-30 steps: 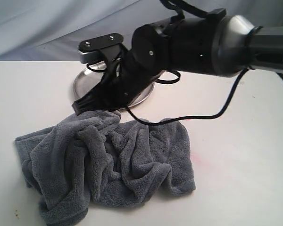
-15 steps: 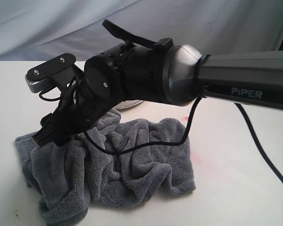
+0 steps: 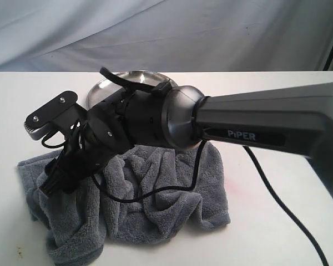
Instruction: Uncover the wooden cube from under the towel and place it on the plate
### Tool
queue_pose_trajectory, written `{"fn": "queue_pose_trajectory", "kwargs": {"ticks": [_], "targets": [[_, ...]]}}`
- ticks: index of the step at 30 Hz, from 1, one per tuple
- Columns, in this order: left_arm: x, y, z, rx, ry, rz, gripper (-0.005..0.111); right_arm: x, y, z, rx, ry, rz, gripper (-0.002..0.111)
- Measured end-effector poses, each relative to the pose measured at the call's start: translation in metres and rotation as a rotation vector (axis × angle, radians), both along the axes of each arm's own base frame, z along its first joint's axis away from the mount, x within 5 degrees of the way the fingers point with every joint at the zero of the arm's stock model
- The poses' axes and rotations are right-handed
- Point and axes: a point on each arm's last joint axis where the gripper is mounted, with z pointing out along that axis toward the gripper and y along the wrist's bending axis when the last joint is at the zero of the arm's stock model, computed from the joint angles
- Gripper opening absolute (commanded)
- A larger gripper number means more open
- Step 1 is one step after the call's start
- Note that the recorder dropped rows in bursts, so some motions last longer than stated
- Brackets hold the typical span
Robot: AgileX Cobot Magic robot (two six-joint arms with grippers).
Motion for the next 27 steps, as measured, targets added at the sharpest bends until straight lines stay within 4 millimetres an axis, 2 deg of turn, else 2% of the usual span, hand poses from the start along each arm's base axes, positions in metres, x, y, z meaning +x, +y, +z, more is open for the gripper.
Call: {"fn": "queue_pose_trajectory", "kwargs": {"ticks": [3, 8, 16, 22, 25, 27], "targets": [[0.0, 0.0, 0.0, 0.0, 0.0, 0.0, 0.001, 0.0, 0.0, 0.0, -0.002, -0.003, 0.003, 0.056], [0.0, 0.0, 0.0, 0.0, 0.0, 0.0, 0.001, 0.0, -0.001, -0.001, -0.024, -0.003, 0.01, 0.037], [0.0, 0.0, 0.0, 0.0, 0.0, 0.0, 0.001, 0.0, -0.001, -0.001, -0.039, 0.004, 0.012, 0.001], [0.0, 0.0, 0.0, 0.0, 0.0, 0.0, 0.001, -0.002, -0.002, 0.004, -0.043, 0.007, 0.014, 0.0], [0.0, 0.0, 0.0, 0.0, 0.0, 0.0, 0.001, -0.007, -0.005, 0.016, -0.048, 0.011, 0.021, 0.0], [0.0, 0.0, 0.0, 0.0, 0.0, 0.0, 0.001, -0.01, -0.007, 0.03, -0.035, 0.002, 0.024, 0.0]]}}
